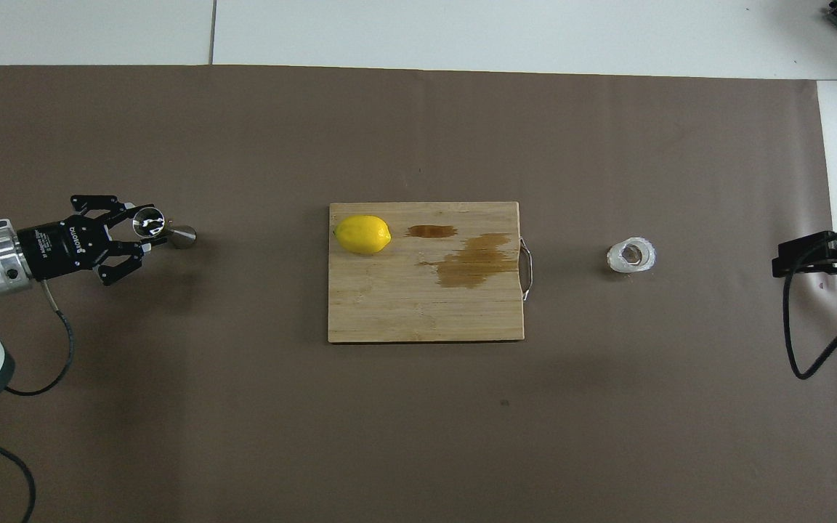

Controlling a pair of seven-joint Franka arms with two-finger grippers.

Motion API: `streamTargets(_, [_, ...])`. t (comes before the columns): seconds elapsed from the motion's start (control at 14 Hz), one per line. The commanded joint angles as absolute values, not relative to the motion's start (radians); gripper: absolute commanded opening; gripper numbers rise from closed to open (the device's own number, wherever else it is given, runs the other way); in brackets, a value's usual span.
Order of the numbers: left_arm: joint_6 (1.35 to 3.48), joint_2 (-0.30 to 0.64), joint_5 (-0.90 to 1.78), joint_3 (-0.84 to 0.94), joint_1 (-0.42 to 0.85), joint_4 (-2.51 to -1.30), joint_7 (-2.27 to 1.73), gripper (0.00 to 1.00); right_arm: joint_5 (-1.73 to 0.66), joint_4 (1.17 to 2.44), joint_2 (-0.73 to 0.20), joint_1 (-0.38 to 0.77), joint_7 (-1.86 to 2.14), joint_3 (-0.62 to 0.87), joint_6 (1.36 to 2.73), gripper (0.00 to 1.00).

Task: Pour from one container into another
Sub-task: 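Close the left gripper on the dark cup and lift it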

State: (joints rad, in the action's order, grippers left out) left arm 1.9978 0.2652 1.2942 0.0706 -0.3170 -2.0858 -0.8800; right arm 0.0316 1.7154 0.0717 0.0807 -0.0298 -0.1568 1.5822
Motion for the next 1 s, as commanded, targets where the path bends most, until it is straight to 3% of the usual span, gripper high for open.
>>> streamTargets(0.0, [1.947,0.247,1.316,0.061,-0.304,-2.066,-0.909,0.0,0.012,1.706,0.069,0.071,-0.018,-0.155,1.568,1.0])
streamTargets(0.43, [1.966,0.201,1.312,0.072,-0.209,-1.984,-1.179,0.0,0.012,1.706,0.069,0.071,-0.018,-0.155,1.568,1.0])
streamTargets(0.93, [2.068,0.146,1.319,0.09,-0.016,-1.974,-1.336,0.0,0.012,1.706,0.069,0.071,-0.018,-0.155,1.568,1.0])
